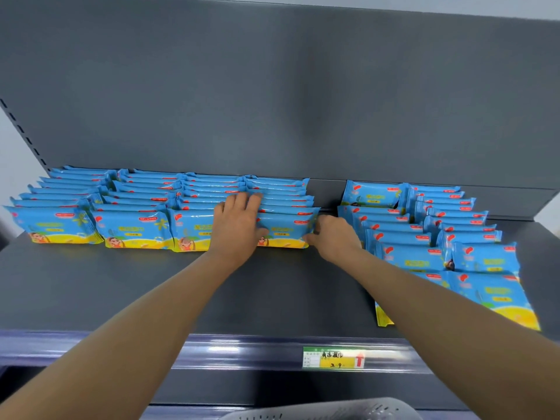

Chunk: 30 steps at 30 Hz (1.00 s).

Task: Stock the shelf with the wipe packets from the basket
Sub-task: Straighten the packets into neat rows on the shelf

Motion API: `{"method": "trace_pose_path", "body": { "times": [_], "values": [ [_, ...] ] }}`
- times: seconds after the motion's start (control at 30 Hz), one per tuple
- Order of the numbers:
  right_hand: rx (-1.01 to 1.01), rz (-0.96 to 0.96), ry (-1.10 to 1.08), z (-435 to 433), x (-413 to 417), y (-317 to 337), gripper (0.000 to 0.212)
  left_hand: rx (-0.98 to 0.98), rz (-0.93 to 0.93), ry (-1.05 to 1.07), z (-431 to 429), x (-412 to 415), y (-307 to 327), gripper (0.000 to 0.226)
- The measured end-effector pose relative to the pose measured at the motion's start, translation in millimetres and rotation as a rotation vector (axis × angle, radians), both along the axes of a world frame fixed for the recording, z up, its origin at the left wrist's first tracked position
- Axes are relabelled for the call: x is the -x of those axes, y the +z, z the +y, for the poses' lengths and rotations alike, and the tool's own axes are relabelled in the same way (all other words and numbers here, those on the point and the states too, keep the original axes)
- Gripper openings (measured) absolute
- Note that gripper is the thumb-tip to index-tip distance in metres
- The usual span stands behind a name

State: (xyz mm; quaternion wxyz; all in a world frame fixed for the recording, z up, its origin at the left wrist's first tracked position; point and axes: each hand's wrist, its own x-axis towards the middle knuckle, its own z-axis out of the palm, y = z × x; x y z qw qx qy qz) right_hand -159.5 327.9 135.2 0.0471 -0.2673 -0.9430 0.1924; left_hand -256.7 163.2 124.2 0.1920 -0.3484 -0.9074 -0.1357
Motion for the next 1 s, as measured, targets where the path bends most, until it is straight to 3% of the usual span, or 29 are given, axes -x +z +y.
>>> {"method": "trace_pose_path", "body": {
  "times": [0.23, 0.37, 0.57, 0.7, 0.87, 1.0],
  "values": [
    [0.241, 0.103, 0.093, -0.9, 10.2, 3.4, 0.032, 0.07, 0.001, -0.025, 12.0, 2.0, 4.5, 0.044],
    [0.282, 0.117, 0.097, 2.6, 11.1, 4.7, 0.033, 0.138, 0.002, -0.017, 11.8, 2.6, 8.9, 0.045],
    [0.173, 0.188, 0.024, 35.7, -10.4, 27.7, 0.047, 0.053, 0.074, -0.099, 37.3, -22.9, 20.6, 0.051],
    [0.083, 0.122, -0.012, 78.8, -41.6, 48.4, 0.042, -0.085, -0.089, -0.332, 85.0, -56.7, 28.5, 0.051],
    [-0.04, -0.014, 0.016, 120.8, -92.7, 55.2, 0.044, 0.046, -0.315, -0.552, 133.4, -106.4, 17.8, 0.055],
    [-0.099, -0.023, 0.121, 142.0, -117.5, 45.7, 0.048, 0.133, -0.359, -0.504, 144.3, -130.9, -0.2, 0.064]
  ]
}}
